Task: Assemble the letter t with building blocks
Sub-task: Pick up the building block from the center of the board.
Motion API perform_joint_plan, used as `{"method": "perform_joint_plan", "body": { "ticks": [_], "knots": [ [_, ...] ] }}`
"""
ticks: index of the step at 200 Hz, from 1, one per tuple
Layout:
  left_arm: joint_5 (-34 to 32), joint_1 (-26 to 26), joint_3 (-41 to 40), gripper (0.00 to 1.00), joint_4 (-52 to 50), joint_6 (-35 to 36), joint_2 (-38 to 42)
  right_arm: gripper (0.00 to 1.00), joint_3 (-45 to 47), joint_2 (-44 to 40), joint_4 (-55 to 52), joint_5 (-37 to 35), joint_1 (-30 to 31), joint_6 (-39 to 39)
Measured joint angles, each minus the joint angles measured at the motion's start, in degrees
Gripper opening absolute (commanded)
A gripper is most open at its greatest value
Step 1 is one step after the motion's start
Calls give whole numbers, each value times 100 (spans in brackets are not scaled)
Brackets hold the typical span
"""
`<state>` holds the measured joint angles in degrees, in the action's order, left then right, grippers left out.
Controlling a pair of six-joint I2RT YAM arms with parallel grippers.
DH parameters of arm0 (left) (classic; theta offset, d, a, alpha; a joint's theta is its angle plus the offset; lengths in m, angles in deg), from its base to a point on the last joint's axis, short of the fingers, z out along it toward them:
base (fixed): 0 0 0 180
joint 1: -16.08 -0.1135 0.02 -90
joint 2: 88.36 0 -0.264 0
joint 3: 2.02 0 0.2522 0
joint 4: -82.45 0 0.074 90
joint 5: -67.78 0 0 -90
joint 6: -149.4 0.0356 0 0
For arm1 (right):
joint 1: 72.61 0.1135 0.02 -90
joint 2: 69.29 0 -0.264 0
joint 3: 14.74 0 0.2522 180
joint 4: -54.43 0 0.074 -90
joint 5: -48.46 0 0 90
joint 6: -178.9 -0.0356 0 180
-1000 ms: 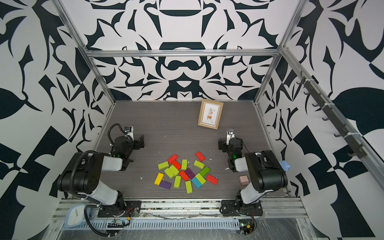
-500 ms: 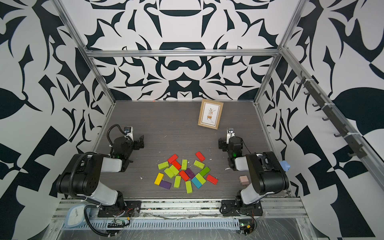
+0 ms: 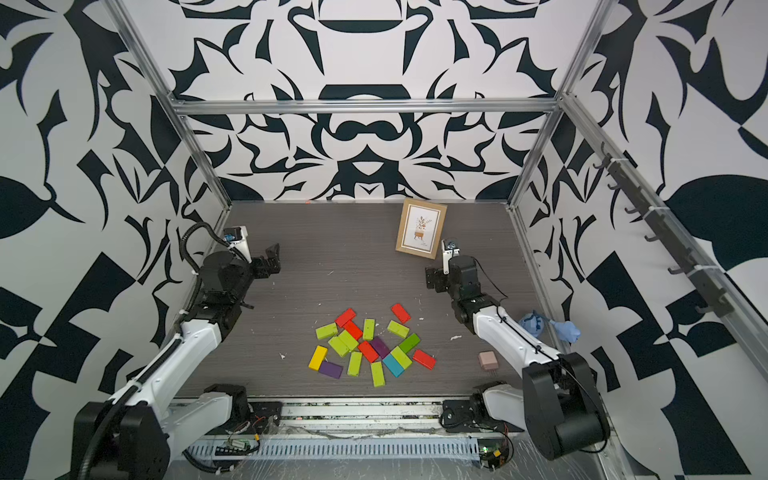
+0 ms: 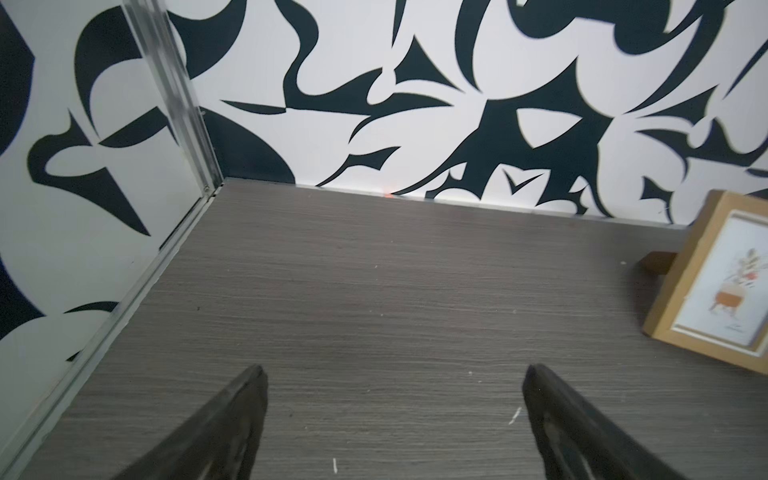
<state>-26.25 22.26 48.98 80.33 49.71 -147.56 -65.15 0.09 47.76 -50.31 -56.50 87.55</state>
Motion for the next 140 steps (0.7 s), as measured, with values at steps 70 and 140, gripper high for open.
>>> {"method": "perform_joint_plan", "body": {
  "ticks": [70,140],
  "knots": [
    [903,0,929,100,-2636,-328,647,90,-1512,472,-2719,70,1167,-273],
    [1285,0,925,100,-3265,-291,1132,81,-1764,1113,-4107,518,1471,-507]
  ]
}}
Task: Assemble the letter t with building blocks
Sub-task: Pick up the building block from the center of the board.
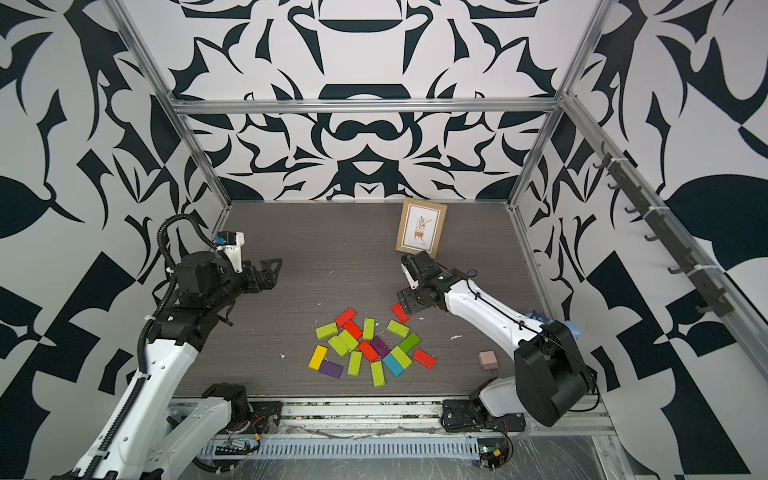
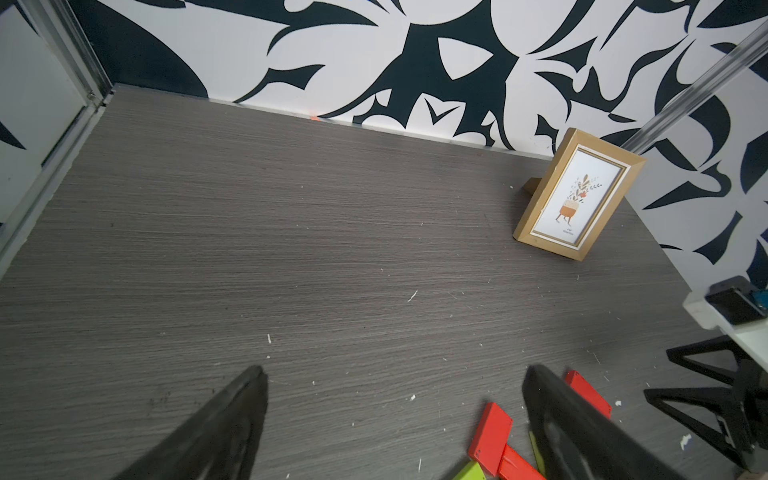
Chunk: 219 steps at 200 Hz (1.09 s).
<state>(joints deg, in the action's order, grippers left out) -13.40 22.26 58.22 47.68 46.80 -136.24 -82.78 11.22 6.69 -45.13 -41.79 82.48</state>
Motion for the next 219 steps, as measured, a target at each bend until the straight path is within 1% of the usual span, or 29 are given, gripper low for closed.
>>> {"method": "perform_joint_plan", "body": {
  "ticks": [22,49,83,125,137,219],
  "knots": [
    [70,0,0,100,-116,-2,31,79,0,105,-92,232,2,-15],
    [133,0,0,100,-116,0,79,72,0,358,-81,522,17,-44],
    [188,0,-7,100,-116,33,79,69,2,787,31,730,92,-87],
    [273,0,-111,100,-118,59,79,64,0,975,267,765,116,-98],
    [286,0,-118,100,-122,59,79,61,0,1045,297,765,116,-94],
    [289,0,-293,100,-120,52,157,57,-144,1394,343,739,197,-90]
  ]
}}
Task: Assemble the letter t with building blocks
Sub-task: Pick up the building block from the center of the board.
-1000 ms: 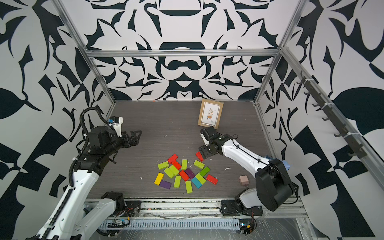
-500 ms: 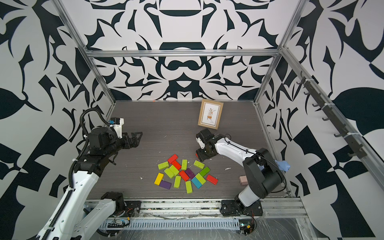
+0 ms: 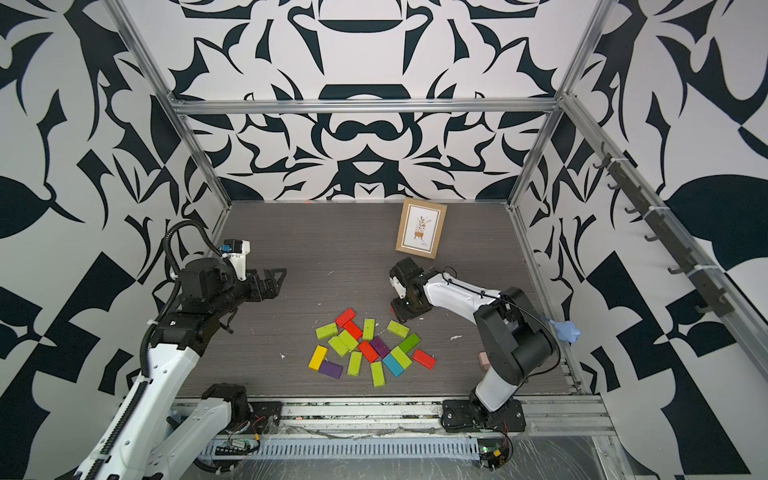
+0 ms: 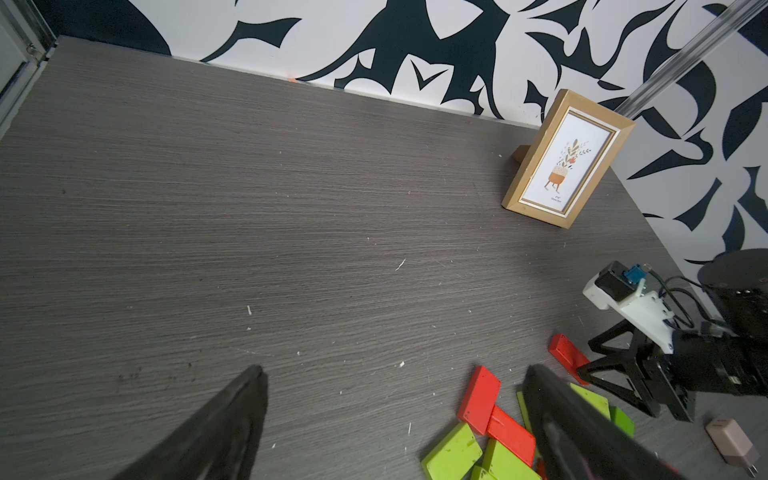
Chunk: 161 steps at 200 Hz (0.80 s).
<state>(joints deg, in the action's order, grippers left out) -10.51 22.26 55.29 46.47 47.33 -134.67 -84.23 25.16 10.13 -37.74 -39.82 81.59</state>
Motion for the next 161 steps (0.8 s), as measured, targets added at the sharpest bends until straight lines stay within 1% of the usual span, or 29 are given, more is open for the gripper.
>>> {"method": "perform_joint_plan", "body": {
  "ticks": [73,120,134,148,161],
  "knots": [
    [-39,0,-2,100,2,2,-9,53,-243,420,2,-103,153,-15],
    [-136,0,-2,100,-7,0,-92,45,-361,566,-11,-197,186,-136],
    [-164,2,-2,100,-7,-2,-90,40,-387,579,-17,-245,186,-173],
    [-229,0,-4,100,-7,-9,-72,34,-396,599,-28,-304,186,-227],
    [-304,0,-11,100,-9,-17,-28,33,-411,599,-37,-352,186,-291]
  ]
}}
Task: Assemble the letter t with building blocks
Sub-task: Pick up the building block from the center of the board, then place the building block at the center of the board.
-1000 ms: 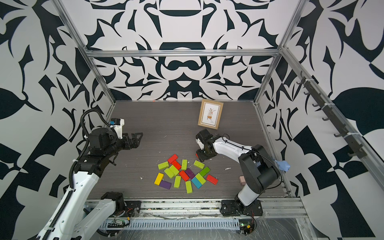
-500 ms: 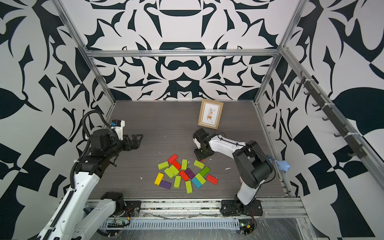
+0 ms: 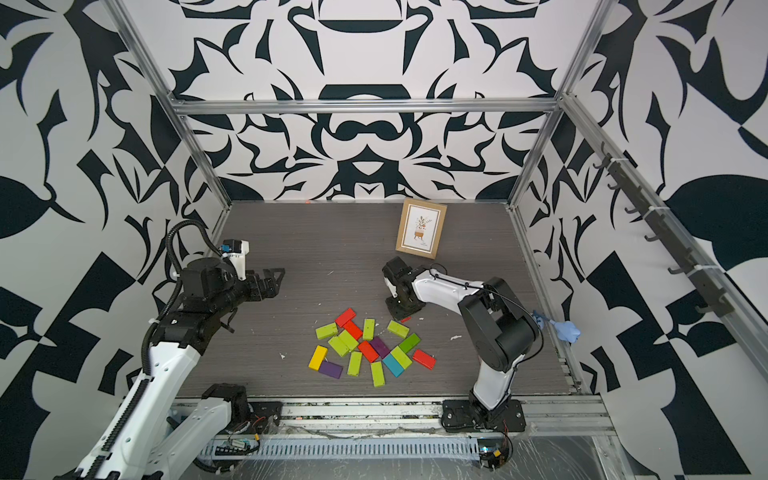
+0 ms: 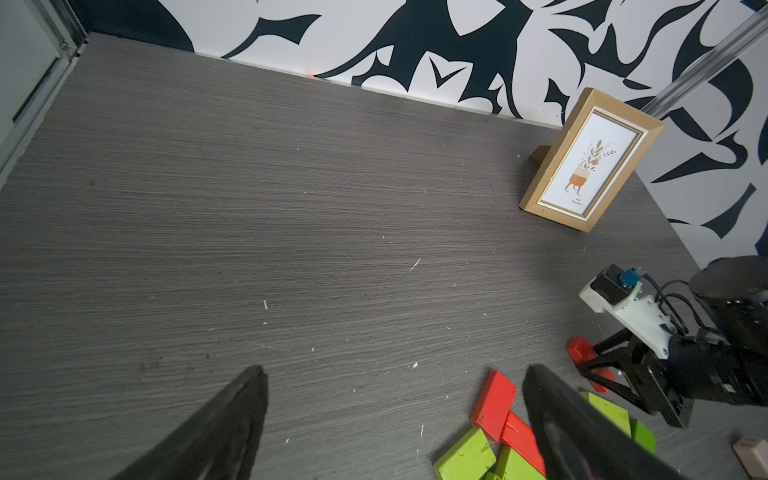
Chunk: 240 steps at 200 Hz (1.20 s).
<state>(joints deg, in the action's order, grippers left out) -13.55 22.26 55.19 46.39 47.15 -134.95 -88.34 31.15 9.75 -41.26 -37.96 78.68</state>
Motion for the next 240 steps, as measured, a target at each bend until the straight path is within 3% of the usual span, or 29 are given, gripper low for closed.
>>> {"method": "perform_joint_plan", "body": {
  "ticks": [84,173,240],
  "knots": [
    [-201,0,-42,100,-2,-37,149,28,-345,-179,-529,-374,-136,-197],
    [-234,0,-168,100,11,-109,229,21,-535,-533,-824,-483,-1534,-299],
    [-243,0,-168,100,13,-131,262,20,-1156,227,-839,-590,-1893,-302]
  ]
}}
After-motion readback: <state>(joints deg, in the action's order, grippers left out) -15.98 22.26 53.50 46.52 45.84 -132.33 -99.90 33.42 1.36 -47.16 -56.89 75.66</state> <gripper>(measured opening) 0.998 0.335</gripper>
